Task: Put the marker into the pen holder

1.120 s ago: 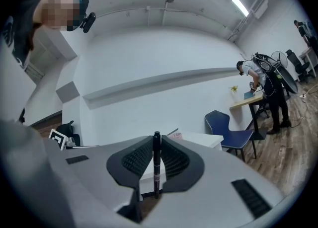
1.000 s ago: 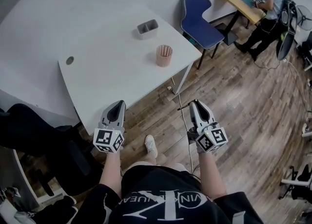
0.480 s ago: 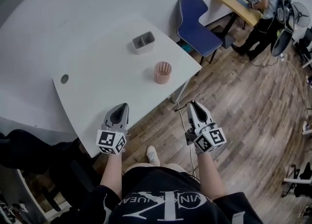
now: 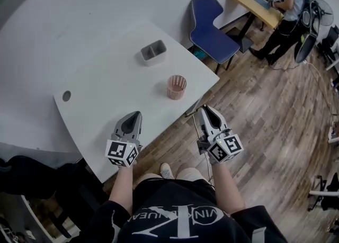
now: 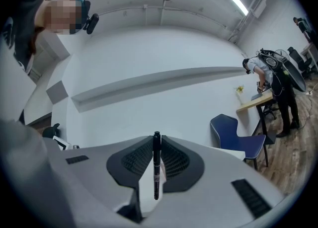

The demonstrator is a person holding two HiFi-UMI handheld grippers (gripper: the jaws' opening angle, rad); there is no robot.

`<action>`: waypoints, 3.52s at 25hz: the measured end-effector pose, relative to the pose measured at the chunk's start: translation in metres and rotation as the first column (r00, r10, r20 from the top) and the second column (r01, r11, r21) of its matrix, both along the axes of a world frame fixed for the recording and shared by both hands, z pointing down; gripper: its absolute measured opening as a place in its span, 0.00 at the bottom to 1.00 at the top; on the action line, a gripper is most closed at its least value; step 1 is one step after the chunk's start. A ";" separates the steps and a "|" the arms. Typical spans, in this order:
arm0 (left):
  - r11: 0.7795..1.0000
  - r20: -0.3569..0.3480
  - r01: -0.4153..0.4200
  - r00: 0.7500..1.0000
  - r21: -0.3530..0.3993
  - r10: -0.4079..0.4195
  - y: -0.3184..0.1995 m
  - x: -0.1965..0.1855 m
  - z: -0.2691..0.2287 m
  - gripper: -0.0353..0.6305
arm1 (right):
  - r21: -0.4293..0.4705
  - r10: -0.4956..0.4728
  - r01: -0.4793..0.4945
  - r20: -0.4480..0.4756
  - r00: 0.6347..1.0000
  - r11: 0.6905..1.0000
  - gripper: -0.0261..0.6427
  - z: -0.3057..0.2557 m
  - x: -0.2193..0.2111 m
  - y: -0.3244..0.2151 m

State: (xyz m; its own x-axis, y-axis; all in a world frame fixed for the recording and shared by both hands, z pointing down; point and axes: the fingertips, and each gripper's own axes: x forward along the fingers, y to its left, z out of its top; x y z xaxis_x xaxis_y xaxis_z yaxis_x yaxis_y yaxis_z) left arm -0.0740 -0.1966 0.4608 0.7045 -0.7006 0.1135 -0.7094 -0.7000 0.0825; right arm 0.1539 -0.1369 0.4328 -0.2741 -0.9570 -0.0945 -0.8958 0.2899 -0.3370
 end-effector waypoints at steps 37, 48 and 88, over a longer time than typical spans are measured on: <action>0.978 -0.027 0.200 0.979 -0.052 -0.201 -0.101 0.006 0.016 0.07 | 0.029 -0.243 0.241 0.110 0.964 0.970 0.13 -0.030 0.007 -0.156; 0.967 -0.010 0.245 0.969 -0.067 -0.246 -0.102 -0.010 0.025 0.07 | -0.042 -0.264 0.271 0.123 0.957 0.962 0.13 0.007 -0.007 -0.170; 0.936 0.026 0.326 0.945 -0.132 -0.325 -0.093 -0.033 0.057 0.07 | -0.172 -0.376 0.365 -0.030 0.926 0.915 0.13 0.065 -0.028 -0.174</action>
State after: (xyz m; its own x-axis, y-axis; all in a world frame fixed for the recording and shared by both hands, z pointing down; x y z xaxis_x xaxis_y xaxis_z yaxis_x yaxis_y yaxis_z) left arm -0.1072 -0.2891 0.5182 0.4400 -0.8698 0.2234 -0.8970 -0.4137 0.1560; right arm 0.1263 -0.3110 0.4978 -0.6124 -0.7865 0.0798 -0.7548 0.5517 -0.3548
